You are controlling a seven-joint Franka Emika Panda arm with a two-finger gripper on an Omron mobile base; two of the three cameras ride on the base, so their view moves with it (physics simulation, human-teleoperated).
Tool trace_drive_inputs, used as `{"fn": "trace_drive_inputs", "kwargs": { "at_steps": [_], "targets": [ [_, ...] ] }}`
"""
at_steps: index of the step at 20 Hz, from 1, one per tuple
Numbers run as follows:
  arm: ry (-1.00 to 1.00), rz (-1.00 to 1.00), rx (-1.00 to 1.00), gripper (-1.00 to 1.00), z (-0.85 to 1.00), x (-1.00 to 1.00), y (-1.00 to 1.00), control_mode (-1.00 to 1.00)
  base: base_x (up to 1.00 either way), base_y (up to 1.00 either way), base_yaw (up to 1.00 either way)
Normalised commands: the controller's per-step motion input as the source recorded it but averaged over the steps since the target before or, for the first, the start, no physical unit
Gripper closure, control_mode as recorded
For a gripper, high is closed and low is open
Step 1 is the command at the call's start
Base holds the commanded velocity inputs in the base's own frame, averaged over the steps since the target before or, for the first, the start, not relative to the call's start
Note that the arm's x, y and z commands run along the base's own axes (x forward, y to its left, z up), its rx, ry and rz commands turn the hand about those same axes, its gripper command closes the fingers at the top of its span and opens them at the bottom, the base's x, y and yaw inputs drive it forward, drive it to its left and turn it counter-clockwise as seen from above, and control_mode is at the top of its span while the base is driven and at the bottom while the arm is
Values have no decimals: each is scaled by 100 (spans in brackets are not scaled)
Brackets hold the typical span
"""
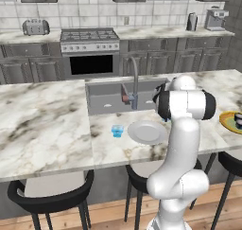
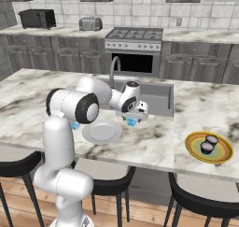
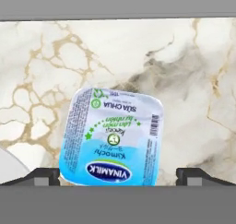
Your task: Place two yogurt containers on each plate.
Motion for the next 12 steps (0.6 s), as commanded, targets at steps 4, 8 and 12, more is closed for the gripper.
{"fn": "trace_drive_inputs", "kwargs": {
  "at_steps": [4, 8, 12],
  "targets": [
    [0, -1, 0, -100, -1, 26, 0, -100, 0, 0, 0],
    [0, 0, 0, -100, -2, 27, 0, -100, 0, 0, 0],
    [1, 0, 0, -100, -10, 20, 0, -100, 0, 0, 0]
  ]
}}
